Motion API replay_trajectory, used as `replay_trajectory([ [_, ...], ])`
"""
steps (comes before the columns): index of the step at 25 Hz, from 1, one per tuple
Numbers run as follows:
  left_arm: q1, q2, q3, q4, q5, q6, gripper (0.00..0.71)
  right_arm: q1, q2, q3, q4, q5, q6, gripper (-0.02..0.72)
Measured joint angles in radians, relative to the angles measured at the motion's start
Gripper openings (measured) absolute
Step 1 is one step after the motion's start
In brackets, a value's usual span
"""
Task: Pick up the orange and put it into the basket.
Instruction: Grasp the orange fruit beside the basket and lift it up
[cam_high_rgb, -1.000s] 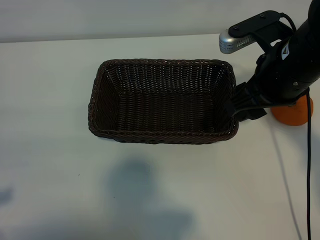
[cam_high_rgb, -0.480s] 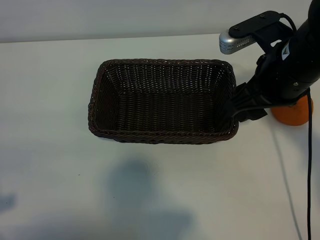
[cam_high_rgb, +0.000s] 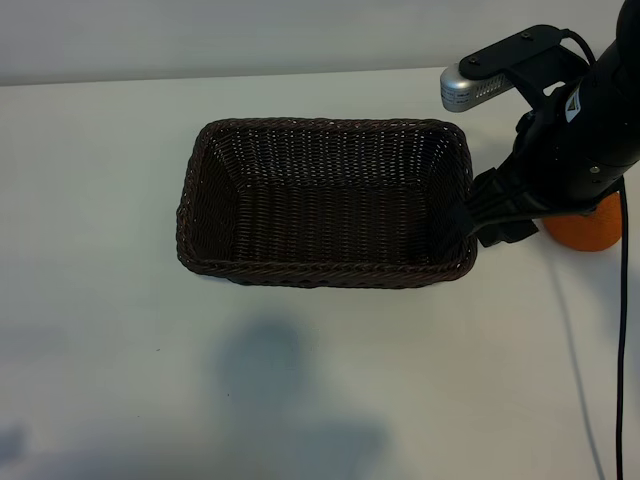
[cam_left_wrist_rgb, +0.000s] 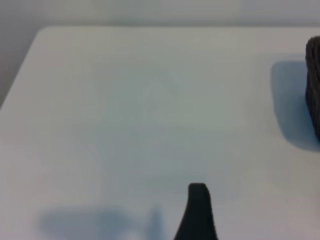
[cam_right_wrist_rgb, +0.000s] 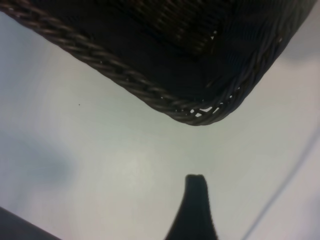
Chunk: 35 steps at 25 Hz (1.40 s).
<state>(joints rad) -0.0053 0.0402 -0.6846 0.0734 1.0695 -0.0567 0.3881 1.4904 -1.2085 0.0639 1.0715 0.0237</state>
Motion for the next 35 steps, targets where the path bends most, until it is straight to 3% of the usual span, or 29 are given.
replay_trajectory([
  [7, -0.005, -0.050, 0.018, 0.002, 0.000, 0.000, 0.594, 0.000, 0.000, -0.001, -0.045, -0.001, 0.049, 0.580],
  [15, -0.005, -0.050, 0.137, -0.028, 0.001, 0.000, 0.594, 0.000, 0.000, -0.001, -0.187, -0.023, 0.156, 0.580],
  [21, -0.005, -0.050, 0.167, -0.036, -0.006, 0.001, 0.594, -0.013, 0.000, -0.001, -0.245, -0.078, 0.232, 0.580],
  [30, -0.014, -0.050, 0.185, -0.052, 0.011, 0.039, 0.594, -0.212, 0.008, -0.001, -0.246, -0.157, 0.248, 0.580],
  [35, -0.100, -0.050, 0.185, -0.052, 0.014, 0.041, 0.594, -0.312, 0.043, -0.002, -0.206, -0.213, 0.226, 0.580],
])
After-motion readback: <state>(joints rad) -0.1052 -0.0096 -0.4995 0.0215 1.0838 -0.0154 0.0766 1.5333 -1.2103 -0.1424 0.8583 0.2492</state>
